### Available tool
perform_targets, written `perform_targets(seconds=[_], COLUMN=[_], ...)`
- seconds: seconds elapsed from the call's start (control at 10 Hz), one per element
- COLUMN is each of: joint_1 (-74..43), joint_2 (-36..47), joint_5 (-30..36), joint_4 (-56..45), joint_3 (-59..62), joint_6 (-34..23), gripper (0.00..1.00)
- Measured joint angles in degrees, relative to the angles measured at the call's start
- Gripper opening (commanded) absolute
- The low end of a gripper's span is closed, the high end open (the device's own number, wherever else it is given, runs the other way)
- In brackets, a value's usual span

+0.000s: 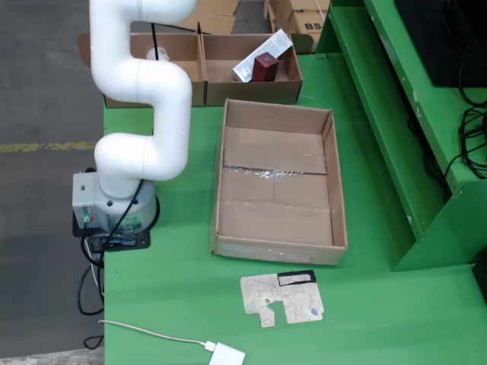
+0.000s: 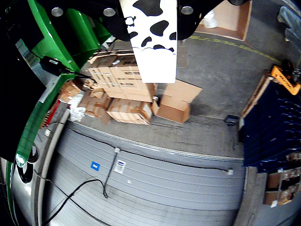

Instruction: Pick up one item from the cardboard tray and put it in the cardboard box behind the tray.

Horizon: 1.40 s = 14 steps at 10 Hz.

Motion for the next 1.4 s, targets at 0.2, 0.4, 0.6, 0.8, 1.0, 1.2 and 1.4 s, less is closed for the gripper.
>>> perform_targets(seconds=[0.2,0.4,0.6,0.8,1.0,1.2,1.4], joint_1=[0.1,1.1,6.0,11.2,14.6,14.4,13.9], joint_2=[5.9,10.7,15.9,15.2,13.7,10.7,7.5], joint_5=[3.7,4.1,4.5,4.4,5.0,6.4,6.6], joint_4=[-5.5,-10.3,-15.8,-21.4,-26.8,-32.4,-38.0], joint_3=[0.1,0.1,0.4,0.5,0.5,0.4,0.4], joint_6=[-0.3,0.6,4.8,8.1,9.1,9.1,9.1], gripper=[0.00,0.00,0.00,0.00,0.00,0.00,0.00])
